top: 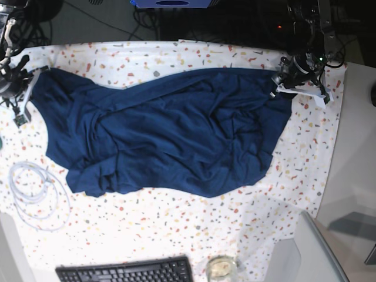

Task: Layout the t-shirt on the table in an organized manner, then fold the t-shirt properly
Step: 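Hold the shirt edges with both grippers and adjust the left grip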

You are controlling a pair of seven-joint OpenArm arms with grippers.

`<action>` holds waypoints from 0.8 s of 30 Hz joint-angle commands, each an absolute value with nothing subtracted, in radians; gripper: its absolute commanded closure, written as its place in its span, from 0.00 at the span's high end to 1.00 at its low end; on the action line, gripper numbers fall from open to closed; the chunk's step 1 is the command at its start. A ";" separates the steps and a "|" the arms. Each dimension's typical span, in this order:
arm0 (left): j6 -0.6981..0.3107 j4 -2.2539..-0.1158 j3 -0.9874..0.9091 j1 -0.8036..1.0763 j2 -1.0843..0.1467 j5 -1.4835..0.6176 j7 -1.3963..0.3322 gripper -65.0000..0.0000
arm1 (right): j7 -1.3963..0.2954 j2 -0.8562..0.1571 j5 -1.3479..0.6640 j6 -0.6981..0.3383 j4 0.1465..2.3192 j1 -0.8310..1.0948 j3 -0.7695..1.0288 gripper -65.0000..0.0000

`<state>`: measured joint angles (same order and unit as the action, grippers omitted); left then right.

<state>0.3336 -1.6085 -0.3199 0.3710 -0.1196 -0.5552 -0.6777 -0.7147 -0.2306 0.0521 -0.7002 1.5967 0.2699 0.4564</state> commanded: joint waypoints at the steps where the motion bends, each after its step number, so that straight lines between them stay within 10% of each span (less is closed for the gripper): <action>1: 0.331 -1.621 -0.323 0.371 -0.127 -0.559 -0.667 0.43 | -0.704 -0.245 0.047 -0.698 1.612 0.263 0.463 0.01; 24: 0.331 -1.560 -0.282 0.329 -0.108 -0.556 -0.667 0.39 | -0.704 -0.245 0.047 -0.698 1.612 0.262 0.463 0.01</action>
<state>0.3336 -1.5436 -0.2779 0.3302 -0.1028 -0.5545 -0.6731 -0.7143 -0.2291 0.0517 -0.7002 1.5967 0.2691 0.4564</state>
